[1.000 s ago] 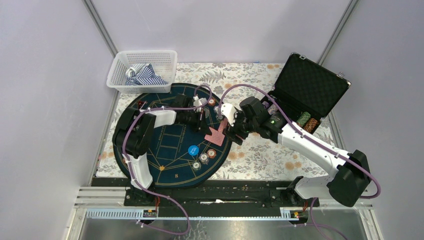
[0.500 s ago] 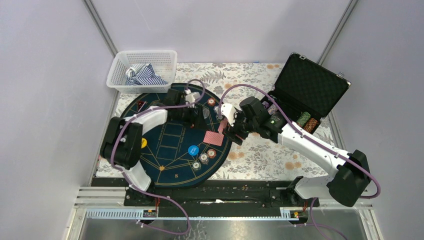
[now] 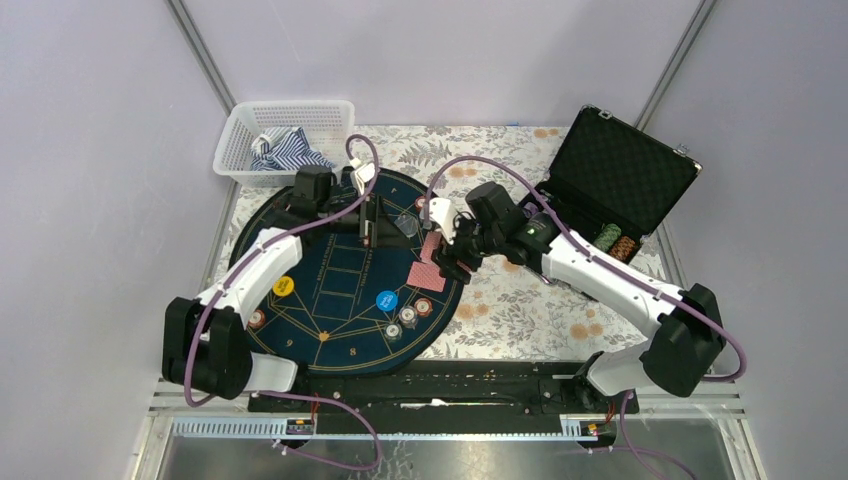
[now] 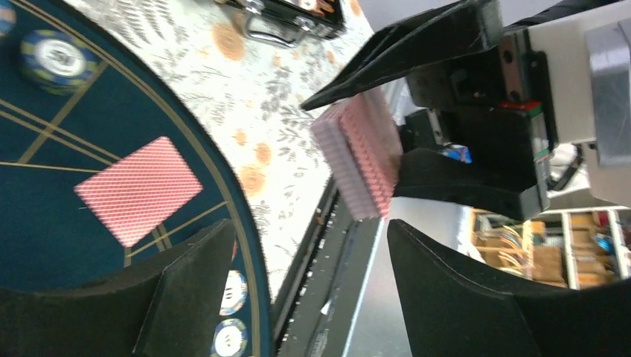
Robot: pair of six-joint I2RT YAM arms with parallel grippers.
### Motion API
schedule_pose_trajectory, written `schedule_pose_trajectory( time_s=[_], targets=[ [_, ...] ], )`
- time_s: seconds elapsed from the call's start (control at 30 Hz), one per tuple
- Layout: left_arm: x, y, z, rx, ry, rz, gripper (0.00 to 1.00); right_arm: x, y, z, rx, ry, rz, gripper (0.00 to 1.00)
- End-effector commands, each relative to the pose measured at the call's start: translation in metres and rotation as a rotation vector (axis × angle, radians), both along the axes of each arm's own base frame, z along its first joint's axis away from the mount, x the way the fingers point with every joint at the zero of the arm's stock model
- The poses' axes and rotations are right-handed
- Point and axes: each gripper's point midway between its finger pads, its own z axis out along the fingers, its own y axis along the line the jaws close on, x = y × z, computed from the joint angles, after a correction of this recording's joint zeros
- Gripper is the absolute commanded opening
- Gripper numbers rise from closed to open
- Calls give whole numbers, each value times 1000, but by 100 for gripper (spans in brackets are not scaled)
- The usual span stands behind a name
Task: Distribute texas hold em gaming equipment
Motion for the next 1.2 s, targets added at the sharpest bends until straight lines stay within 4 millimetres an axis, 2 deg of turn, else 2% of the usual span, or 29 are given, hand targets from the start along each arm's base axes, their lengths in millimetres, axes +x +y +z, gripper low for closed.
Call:
schedule_pose_trajectory(
  time_s=[0.0,0.13,0.23,0.43,0.6,0.87,0.97,1.0,1.07,1.13,1.17],
  targets=[
    [-20,-20,16,-96,54,-83,80,-3,26,24,63,-54,57,20],
    [-22,-29,11,-101,97,-103,76,-5,30,28,59,-81,73,20],
    [-21,-31,5,-101,123,-97,69,-5,31,31,59,-100,77,20],
    [-21,-30,-6,-88,154,-88,46,-5,30,36,63,-122,76,20],
    [-20,-29,-8,-80,152,-84,24,-5,26,37,56,-133,72,19],
    [-13,-19,-3,-83,121,-47,8,-7,18,28,30,-137,64,19],
    [-17,-19,3,-96,104,-61,8,-7,18,26,29,-134,63,19],
    [-18,-19,6,-103,98,-67,14,-7,18,26,28,-133,65,18],
    [-20,-19,12,-114,86,-76,40,-7,19,26,27,-131,66,18],
    [-20,-20,14,-115,77,-76,60,-6,21,26,30,-129,70,18],
    [-20,-21,15,-115,74,-78,63,-6,22,26,32,-127,73,18]
  ],
)
